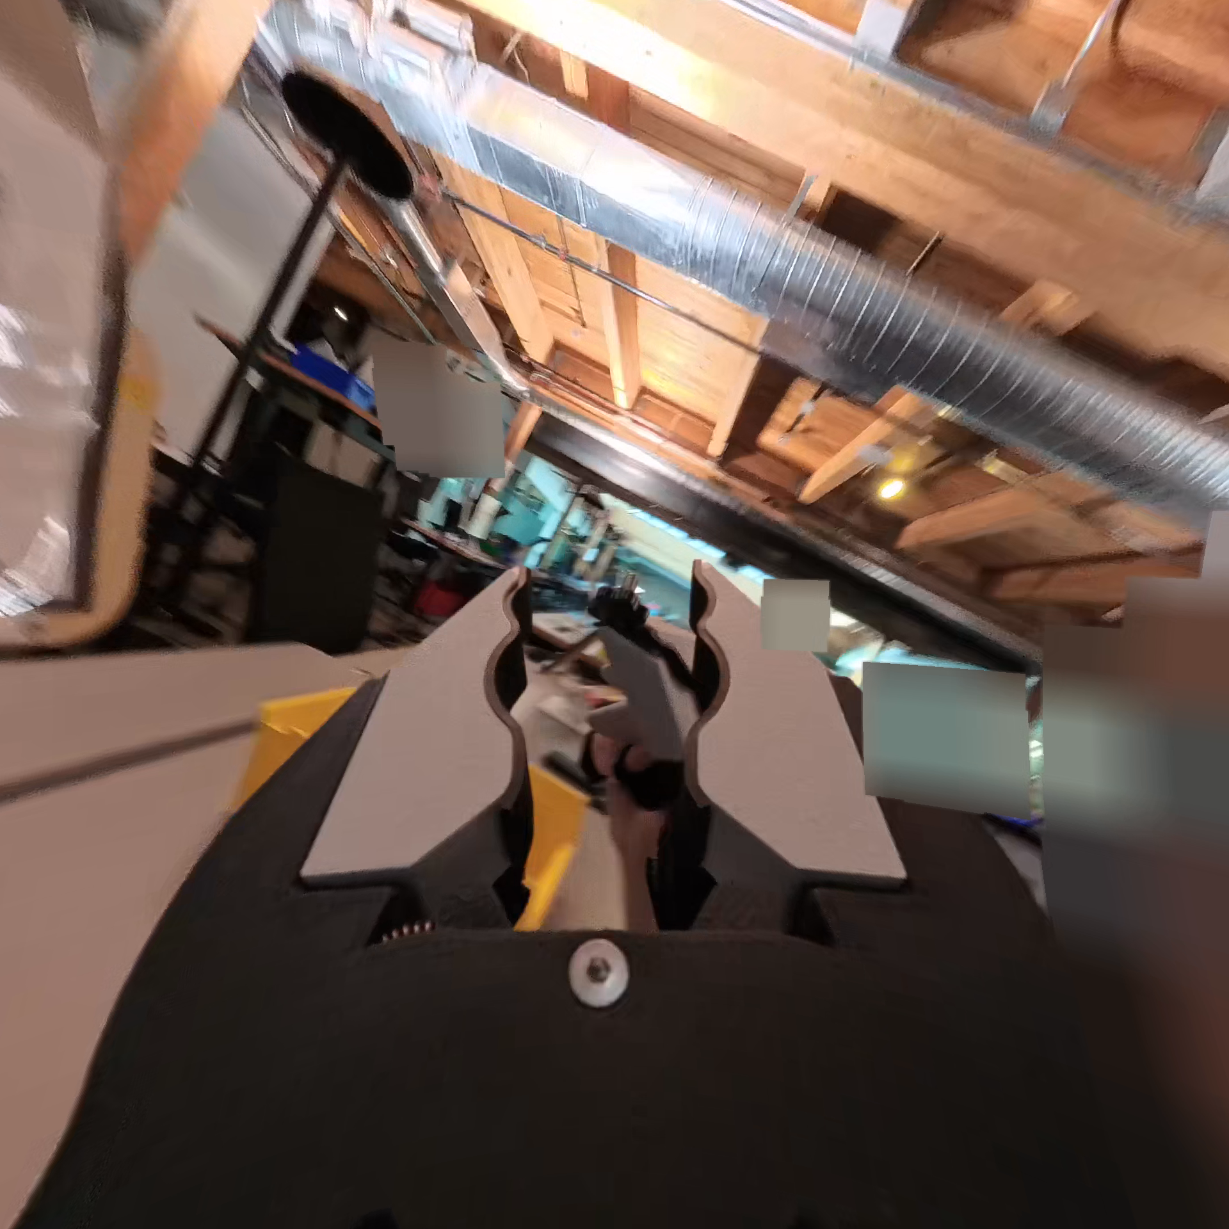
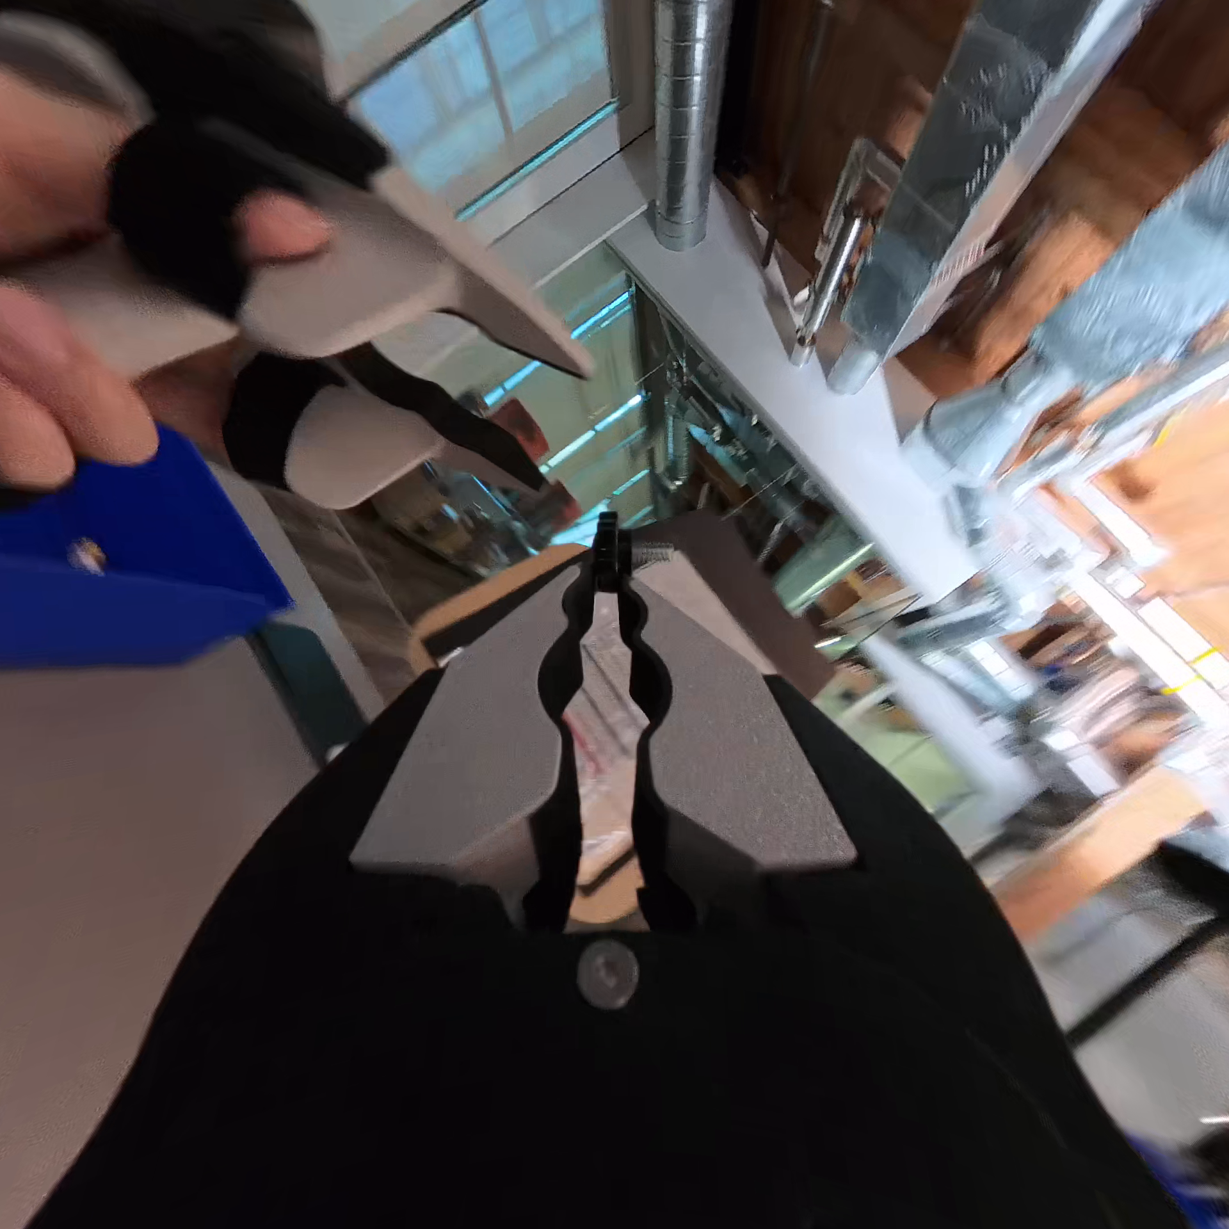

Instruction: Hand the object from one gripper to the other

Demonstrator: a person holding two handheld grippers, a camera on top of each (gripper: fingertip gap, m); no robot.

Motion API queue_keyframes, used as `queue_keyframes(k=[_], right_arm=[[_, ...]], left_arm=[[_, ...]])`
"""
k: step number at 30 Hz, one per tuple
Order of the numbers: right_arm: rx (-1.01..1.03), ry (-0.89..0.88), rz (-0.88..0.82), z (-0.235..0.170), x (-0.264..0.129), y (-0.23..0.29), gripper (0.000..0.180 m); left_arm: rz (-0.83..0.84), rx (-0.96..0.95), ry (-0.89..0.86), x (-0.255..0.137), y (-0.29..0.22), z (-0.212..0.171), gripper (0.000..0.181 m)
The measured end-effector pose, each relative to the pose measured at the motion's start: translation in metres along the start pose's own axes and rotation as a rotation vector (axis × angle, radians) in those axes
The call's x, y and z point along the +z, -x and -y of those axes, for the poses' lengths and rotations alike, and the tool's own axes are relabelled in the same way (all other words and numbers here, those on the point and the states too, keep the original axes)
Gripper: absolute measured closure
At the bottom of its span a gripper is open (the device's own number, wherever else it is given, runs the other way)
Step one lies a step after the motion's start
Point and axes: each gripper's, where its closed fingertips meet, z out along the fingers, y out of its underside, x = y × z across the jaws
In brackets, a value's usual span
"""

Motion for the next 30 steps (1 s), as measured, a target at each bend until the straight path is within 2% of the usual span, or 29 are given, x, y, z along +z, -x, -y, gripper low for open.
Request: queue_keyframes(k=[5,9,12,14,15,18,20,22,23,30], right_arm=[[0.661,-0.016,0.062,-0.031,0.005,-0.021,0.175],[0.886,-0.016,0.085,-0.06,0.014,-0.01,0.175],[1.018,-0.103,0.198,-0.051,0.02,0.013,0.175],[1.164,-0.102,0.347,-0.044,0.024,0.031,0.175],[1.244,-0.108,0.408,-0.041,0.024,0.035,0.175],[1.423,-0.111,0.627,-0.029,0.019,0.042,0.176],[1.466,-0.084,0.783,-0.021,0.012,0.048,0.176],[1.49,-0.058,0.892,-0.017,0.004,0.052,0.176],[1.491,-0.052,0.93,-0.016,0.001,0.054,0.176],[1.436,-0.028,1.075,-0.009,-0.016,0.057,0.176]], left_arm=[[0.228,0.532,0.045,-0.009,0.012,0.012,0.136],[0.469,0.992,0.102,-0.013,0.025,0.015,0.132],[0.638,1.436,0.217,-0.015,0.034,0.011,0.121],[0.664,1.717,0.311,-0.014,0.039,0.0,0.123],[0.639,1.799,0.354,-0.012,0.041,-0.009,0.128],[0.539,1.797,0.443,-0.006,0.049,-0.035,0.127],[0.517,1.8,0.471,-0.004,0.05,-0.042,0.126],[0.452,1.814,0.484,-0.002,0.045,-0.052,0.135],[0.418,1.826,0.477,-0.001,0.04,-0.057,0.141],[0.328,1.831,0.52,0.001,0.031,-0.073,0.15]])
